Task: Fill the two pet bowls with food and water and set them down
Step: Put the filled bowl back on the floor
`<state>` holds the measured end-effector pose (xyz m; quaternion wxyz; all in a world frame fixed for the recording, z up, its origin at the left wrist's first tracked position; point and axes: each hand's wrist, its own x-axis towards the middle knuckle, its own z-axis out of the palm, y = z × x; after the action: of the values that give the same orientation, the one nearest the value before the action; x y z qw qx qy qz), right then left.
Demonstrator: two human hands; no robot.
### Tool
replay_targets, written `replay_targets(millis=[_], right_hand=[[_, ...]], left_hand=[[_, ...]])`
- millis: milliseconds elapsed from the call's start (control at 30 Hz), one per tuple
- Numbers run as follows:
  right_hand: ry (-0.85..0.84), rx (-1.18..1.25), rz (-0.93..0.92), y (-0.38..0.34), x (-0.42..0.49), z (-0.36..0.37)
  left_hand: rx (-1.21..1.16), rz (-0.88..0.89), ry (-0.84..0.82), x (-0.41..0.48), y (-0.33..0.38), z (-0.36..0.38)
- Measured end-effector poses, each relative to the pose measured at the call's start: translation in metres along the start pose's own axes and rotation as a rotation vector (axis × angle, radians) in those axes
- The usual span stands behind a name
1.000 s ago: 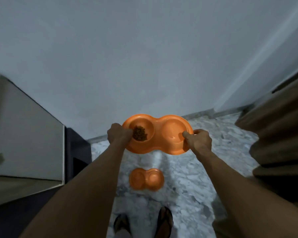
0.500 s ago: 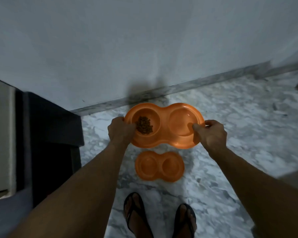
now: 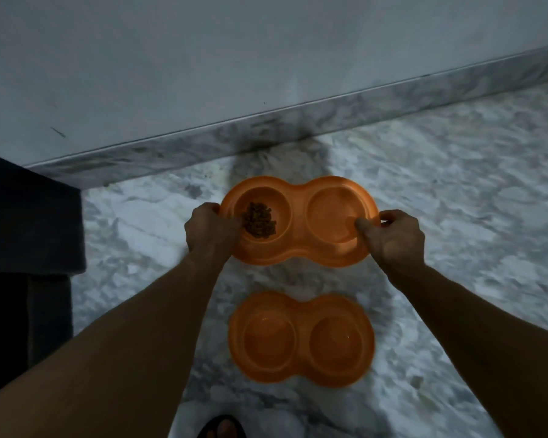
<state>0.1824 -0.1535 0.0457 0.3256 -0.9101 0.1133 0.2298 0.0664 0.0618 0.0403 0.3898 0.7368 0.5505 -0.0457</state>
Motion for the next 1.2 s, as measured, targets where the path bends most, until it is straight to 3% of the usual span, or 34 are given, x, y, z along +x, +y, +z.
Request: replay_targets(millis=[400, 1200], right_hand=[[0.015, -0.011, -0.034, 0.02, 0.047, 0.052], [-0.008, -0.035, -0.055, 0.037, 0.053, 0.072]], left_hand=[[0.018, 0.046, 0.025, 0.049, -0.024, 0.044], [-0.039, -0.018, 0.053, 0.049, -0.046, 0.054]])
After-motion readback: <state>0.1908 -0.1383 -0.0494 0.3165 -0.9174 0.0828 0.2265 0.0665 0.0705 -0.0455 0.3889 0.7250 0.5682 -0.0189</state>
